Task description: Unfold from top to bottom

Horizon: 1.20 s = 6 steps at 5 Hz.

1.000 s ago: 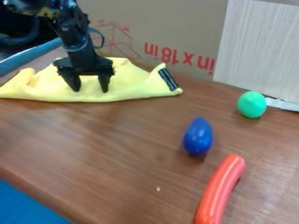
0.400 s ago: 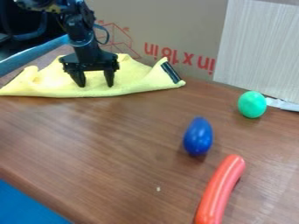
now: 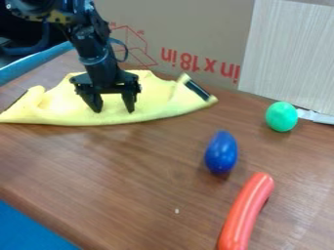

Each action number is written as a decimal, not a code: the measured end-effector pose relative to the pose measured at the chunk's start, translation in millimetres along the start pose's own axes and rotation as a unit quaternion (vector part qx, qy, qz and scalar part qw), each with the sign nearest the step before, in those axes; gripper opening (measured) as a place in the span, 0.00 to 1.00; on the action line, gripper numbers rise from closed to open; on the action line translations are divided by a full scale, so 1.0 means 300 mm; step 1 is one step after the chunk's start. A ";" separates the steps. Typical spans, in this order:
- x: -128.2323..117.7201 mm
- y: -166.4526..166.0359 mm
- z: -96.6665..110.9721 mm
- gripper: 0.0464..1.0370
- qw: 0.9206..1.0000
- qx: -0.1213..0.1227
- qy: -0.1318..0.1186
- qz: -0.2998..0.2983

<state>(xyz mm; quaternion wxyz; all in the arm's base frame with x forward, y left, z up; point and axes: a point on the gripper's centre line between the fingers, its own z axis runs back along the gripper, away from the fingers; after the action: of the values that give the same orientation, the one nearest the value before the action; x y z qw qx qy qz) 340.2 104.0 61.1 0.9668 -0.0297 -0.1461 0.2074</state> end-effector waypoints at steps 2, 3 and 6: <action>-0.165 -0.024 0.037 0.96 0.998 -0.012 -0.001 -0.061; -0.228 -0.028 0.052 0.96 0.996 -0.021 0.006 -0.087; -0.154 -0.019 0.041 0.96 0.999 -0.008 -0.009 -0.051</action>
<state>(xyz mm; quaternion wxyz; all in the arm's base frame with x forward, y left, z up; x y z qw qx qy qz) 298.7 79.9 61.0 0.9745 -0.0285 -0.1575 0.1570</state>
